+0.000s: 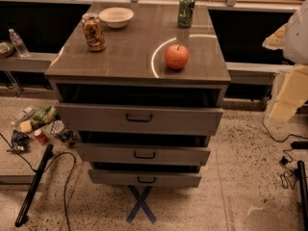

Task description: Move apple near orange can

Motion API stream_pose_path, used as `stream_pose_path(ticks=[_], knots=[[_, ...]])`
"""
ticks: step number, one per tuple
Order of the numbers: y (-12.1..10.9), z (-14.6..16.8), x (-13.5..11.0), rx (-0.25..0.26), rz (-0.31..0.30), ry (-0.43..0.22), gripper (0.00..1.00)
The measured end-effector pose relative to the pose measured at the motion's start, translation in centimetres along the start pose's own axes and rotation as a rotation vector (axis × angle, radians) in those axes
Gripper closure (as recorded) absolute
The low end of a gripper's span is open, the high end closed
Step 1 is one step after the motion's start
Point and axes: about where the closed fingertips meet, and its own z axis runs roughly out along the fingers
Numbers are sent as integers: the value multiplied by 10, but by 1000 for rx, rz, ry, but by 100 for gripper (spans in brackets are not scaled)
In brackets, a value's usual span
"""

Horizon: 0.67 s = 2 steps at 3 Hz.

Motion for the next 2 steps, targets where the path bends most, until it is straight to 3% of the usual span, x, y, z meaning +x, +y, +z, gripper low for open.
stream_pose_path(ticks=[1, 2], knots=[[-1, 1, -1, 1, 7, -9, 0], [-11, 10, -10, 8, 74, -97, 0]])
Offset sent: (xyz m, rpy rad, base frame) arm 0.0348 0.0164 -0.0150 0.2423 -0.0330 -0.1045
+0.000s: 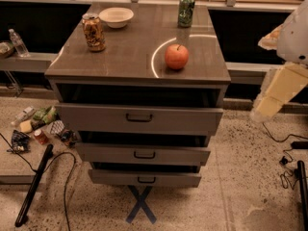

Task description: Move apple near orange can

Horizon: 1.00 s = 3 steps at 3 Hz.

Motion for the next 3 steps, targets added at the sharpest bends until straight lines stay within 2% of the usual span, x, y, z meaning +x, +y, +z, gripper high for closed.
stream_pose_path(ticks=[1, 2, 3], knots=[[-25, 38, -18, -35, 97, -167, 0], [-58, 95, -40, -78, 234, -344, 0], [-104, 145, -57, -59, 372, -483, 0]])
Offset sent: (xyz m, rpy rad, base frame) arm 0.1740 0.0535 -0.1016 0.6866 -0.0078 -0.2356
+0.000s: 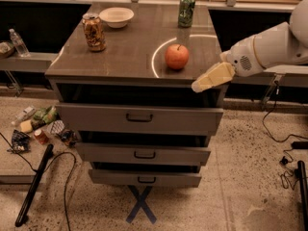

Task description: Move apple near orange can

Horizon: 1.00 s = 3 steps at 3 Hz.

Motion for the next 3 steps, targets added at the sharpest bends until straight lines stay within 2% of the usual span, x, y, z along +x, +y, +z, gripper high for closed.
stream_pose_path(ticks=[1, 2, 3], knots=[[0, 0, 0, 0, 0, 0, 0], [2, 12, -20, -5, -37, -71, 0], [0, 36, -52, -3, -80, -176, 0]])
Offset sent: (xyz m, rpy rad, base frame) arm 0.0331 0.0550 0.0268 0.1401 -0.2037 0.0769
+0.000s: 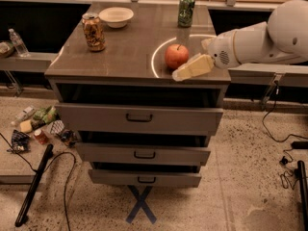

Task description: Move apple near orange can

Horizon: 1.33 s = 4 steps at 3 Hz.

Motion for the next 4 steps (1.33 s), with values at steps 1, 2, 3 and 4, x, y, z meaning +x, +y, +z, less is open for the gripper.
stream_pose_path(ticks=[1, 2, 3, 4], knots=[[-8, 35, -10, -3, -11, -57, 0], [-25, 62, -10, -7, -5, -93, 12], [-45, 80, -10, -12, 9, -129, 36], [-52, 94, -12, -38, 22, -139, 60]])
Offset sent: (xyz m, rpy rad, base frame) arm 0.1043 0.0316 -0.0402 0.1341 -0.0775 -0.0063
